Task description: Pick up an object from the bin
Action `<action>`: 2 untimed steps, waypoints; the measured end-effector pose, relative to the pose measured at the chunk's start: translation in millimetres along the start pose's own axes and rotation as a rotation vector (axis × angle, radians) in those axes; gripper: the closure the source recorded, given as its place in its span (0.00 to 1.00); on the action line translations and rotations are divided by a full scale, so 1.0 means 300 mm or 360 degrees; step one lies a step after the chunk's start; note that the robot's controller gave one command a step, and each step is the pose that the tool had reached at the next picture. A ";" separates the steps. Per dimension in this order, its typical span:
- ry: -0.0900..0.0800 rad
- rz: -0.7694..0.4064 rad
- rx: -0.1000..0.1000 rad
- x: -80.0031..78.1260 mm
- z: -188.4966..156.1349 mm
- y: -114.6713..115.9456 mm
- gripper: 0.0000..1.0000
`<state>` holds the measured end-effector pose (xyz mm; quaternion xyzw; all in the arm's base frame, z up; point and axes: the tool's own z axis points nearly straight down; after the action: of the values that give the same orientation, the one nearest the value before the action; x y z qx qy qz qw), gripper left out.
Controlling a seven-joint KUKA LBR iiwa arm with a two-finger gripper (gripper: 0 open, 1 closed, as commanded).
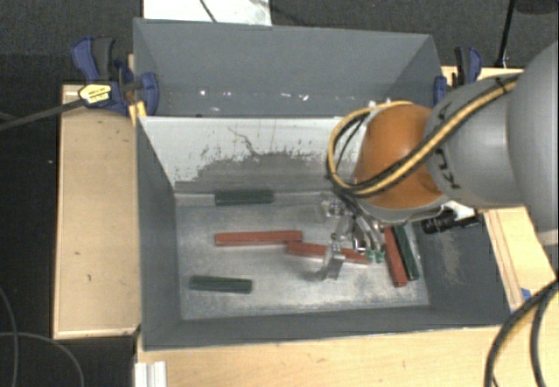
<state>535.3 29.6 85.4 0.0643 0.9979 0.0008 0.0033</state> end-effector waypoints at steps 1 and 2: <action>-0.0002 0.0074 0.0002 0.010 0.054 0.023 1.00; -0.0001 0.0079 0.0001 0.014 0.046 0.028 1.00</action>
Offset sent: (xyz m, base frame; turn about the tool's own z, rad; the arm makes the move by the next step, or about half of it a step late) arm 0.0000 0.0000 0.0000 0.0000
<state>532.3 38.5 71.6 0.0892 0.9960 0.0006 0.0036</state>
